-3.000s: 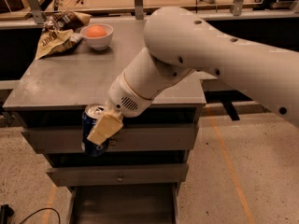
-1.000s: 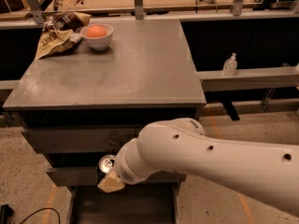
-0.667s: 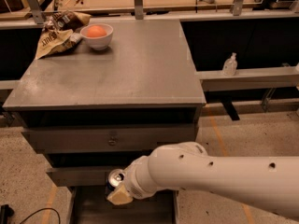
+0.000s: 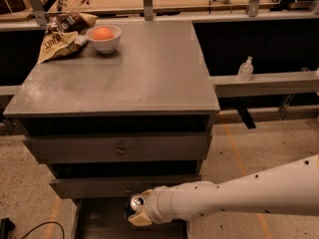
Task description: Place pepsi can into bottom drawer
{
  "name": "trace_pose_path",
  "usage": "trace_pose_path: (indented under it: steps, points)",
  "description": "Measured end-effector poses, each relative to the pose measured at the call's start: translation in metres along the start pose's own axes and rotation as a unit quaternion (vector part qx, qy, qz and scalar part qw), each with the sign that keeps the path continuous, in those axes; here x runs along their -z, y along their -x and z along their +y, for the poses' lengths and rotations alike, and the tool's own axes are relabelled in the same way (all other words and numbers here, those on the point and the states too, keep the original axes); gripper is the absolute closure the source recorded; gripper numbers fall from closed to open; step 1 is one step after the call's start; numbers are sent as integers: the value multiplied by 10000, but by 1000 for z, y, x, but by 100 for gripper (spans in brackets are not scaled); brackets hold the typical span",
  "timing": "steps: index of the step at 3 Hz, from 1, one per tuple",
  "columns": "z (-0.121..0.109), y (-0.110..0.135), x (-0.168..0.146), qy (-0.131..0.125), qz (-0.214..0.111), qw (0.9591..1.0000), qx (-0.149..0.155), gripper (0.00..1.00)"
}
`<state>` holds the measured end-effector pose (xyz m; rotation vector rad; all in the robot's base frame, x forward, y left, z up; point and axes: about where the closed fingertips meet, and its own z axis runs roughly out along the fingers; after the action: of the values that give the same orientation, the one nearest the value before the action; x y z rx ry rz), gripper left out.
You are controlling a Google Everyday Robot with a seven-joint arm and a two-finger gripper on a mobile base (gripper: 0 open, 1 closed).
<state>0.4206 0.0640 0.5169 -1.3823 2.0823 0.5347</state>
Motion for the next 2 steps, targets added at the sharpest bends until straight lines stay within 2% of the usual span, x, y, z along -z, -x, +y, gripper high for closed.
trace_pose_path:
  steps: [1, 2]
  points:
    - [-1, -5, -8, 6, 19, 10000, 34, 100]
    - [-8, -28, -45, 129, 110, 9999, -4, 100]
